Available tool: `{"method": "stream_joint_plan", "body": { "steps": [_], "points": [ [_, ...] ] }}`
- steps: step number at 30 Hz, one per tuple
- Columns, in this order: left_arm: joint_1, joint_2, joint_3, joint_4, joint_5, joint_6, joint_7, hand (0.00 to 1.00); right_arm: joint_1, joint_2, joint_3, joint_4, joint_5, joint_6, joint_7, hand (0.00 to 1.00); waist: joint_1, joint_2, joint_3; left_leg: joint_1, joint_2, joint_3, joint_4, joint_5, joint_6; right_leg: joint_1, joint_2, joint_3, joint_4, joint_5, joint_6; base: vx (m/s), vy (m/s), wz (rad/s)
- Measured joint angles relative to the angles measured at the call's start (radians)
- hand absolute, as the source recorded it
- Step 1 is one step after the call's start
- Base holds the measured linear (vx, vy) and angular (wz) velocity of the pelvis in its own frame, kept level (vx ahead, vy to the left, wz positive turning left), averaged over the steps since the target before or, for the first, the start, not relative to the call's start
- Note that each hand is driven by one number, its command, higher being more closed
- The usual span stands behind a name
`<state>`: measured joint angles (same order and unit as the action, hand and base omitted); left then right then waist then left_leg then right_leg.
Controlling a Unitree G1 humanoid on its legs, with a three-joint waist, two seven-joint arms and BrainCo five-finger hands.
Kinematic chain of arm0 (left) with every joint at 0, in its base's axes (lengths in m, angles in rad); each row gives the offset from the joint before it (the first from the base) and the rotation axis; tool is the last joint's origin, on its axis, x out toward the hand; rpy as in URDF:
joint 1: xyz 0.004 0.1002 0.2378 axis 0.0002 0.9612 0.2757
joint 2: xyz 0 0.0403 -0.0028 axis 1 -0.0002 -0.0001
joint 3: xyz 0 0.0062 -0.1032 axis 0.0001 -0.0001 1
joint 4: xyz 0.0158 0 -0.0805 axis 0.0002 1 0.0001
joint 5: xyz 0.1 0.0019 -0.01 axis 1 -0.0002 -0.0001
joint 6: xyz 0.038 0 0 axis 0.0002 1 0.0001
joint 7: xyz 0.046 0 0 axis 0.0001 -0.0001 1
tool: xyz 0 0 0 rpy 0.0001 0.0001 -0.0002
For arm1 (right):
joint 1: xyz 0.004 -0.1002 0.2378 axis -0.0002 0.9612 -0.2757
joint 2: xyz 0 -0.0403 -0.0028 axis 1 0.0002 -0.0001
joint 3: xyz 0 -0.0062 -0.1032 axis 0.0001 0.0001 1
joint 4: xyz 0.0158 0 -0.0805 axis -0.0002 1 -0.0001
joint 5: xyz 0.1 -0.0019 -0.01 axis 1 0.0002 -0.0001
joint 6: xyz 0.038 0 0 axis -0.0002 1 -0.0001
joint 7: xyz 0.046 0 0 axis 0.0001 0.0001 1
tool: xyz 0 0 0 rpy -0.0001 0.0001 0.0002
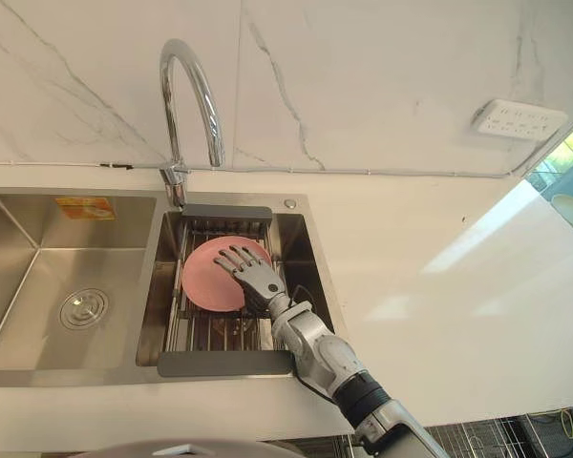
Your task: Walk over to the sink, pick up the cup, carry it to the dishwasher, place the cup inside the dishwasher, then close the dishwasher door
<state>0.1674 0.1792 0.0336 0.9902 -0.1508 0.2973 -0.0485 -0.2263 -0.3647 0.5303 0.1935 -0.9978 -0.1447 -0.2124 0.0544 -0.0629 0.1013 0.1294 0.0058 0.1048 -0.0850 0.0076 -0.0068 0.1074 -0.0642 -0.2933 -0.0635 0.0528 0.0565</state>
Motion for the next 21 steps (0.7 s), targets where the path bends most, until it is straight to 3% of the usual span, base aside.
{"method": "stream_joint_plan", "body": {
  "steps": [7, 16, 21],
  "points": [
    [0.0, 0.0, 0.0, 0.0, 0.001, 0.0, -0.002, 0.0, -0.014, 0.0, -0.004, 0.034, 0.012, 0.034, -0.058, 0.0, -0.001, 0.002, 0.002, -0.01, -0.002, -0.019, 0.0, 0.011, 0.0, 0.0, -0.002, -0.018, 0.0, 0.0, 0.001, -0.03, -0.003, 0.08],
    [0.006, -0.006, -0.005, -0.021, 0.018, 0.009, -0.008, 0.0, -0.017, 0.023, -0.114, 0.104, 0.103, -0.029, -0.226, 0.0, 0.007, 0.016, 0.01, -0.019, -0.003, -0.025, 0.0, 0.013, -0.006, -0.002, -0.002, -0.024, -0.005, 0.003, -0.001, 0.0, 0.001, 0.02],
    [0.009, -0.013, -0.005, -0.021, 0.017, 0.009, -0.008, 0.0, -0.016, 0.023, -0.139, 0.106, 0.105, -0.047, -0.259, 0.0, 0.006, 0.028, 0.018, -0.021, -0.003, -0.029, 0.0, 0.016, -0.001, -0.002, -0.002, -0.031, -0.008, 0.006, -0.005, 0.04, 0.004, 0.03]
  ]
}}
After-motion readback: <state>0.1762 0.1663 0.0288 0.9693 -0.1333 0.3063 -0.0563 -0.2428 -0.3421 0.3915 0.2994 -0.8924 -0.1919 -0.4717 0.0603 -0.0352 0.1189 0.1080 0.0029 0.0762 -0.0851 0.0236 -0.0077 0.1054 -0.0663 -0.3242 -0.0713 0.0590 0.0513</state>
